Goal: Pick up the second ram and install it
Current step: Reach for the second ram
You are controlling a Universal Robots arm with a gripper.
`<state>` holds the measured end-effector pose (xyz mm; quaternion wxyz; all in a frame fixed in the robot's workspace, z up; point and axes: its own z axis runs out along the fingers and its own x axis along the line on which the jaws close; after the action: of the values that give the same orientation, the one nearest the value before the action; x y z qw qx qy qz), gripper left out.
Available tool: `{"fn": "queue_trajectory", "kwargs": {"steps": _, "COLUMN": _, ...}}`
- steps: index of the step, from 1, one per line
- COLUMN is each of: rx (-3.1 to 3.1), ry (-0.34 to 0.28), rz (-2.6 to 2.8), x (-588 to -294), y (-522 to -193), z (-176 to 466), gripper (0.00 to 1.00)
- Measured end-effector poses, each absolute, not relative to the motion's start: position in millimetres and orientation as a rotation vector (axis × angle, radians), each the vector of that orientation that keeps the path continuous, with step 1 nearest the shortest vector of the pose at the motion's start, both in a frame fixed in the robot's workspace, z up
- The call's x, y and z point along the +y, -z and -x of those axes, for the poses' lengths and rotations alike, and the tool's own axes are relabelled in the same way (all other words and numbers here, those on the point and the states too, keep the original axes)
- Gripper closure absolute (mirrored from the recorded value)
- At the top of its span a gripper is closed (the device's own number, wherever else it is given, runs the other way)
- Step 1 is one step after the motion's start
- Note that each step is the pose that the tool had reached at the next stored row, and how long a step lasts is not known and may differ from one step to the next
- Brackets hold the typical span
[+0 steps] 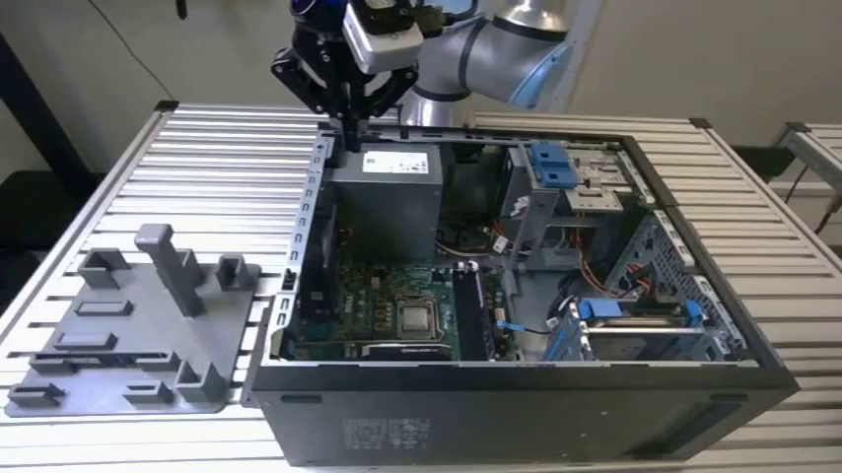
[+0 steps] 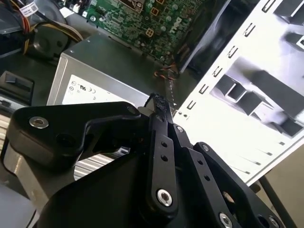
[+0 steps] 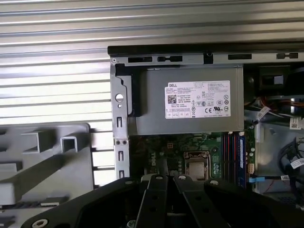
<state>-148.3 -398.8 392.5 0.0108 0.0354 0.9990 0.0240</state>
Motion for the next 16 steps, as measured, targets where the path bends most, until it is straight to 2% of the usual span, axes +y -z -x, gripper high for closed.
{"fn": "queue_trajectory", "kwargs": {"steps": 16, "rx": 3.117, "ry": -0.075, "rz": -0.11, "x": -399, "y": -392, "z": 172, "gripper": 0.89}}
